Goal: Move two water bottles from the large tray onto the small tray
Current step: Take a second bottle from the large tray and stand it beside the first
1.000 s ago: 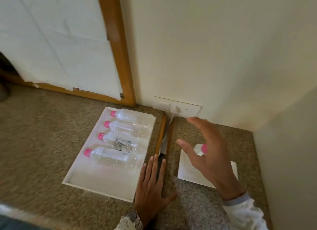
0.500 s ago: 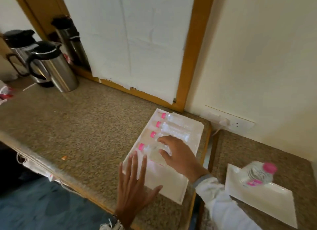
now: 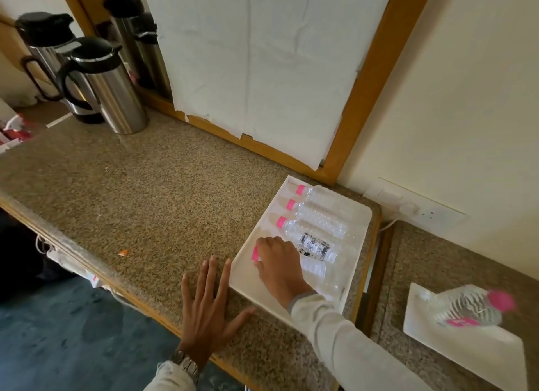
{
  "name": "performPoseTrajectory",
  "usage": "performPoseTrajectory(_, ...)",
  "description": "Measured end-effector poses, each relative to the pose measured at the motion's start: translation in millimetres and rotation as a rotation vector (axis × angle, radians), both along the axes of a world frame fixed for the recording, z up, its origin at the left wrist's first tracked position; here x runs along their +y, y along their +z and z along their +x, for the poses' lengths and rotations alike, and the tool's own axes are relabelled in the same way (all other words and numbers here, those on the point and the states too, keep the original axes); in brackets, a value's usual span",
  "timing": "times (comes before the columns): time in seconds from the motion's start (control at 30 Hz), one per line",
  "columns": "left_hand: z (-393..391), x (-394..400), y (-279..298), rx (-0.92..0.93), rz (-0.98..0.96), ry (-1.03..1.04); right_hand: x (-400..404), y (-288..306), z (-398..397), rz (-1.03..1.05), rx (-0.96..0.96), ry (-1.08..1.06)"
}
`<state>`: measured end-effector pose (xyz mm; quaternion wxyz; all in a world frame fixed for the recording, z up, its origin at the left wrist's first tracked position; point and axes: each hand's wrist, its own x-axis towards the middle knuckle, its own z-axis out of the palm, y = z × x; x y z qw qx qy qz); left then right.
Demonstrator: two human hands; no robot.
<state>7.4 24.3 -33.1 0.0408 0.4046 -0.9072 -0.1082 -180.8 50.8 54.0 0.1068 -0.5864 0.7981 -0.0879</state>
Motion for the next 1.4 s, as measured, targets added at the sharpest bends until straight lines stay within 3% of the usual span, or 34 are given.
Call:
performPoseTrajectory(0.3, 0.8, -2.3, -3.5, -0.006, 0.034, -0.021, 93.4, 61.3, -5.0, -0.529, -0.312, -0.23)
performPoseTrajectory(0.57, -0.3, -1.4, -1.4, -0.054, 0.024, -0.033, 135.2, 57.1, -20.5, -0.616, -0.41, -0.367)
performPoseTrajectory(0.87, -10.2, 5.3, 11.1, -0.108, -0.029, -0.029, 144.8, 62.9, -45.0, -0.639, -0.456, -0.282)
performPoseTrajectory(1.4, -171.8, 91.6, 56.9, 0.088, -0.153, -0.275, 186.2, 137.1, -141.5, -0.921, -0.335, -0.252)
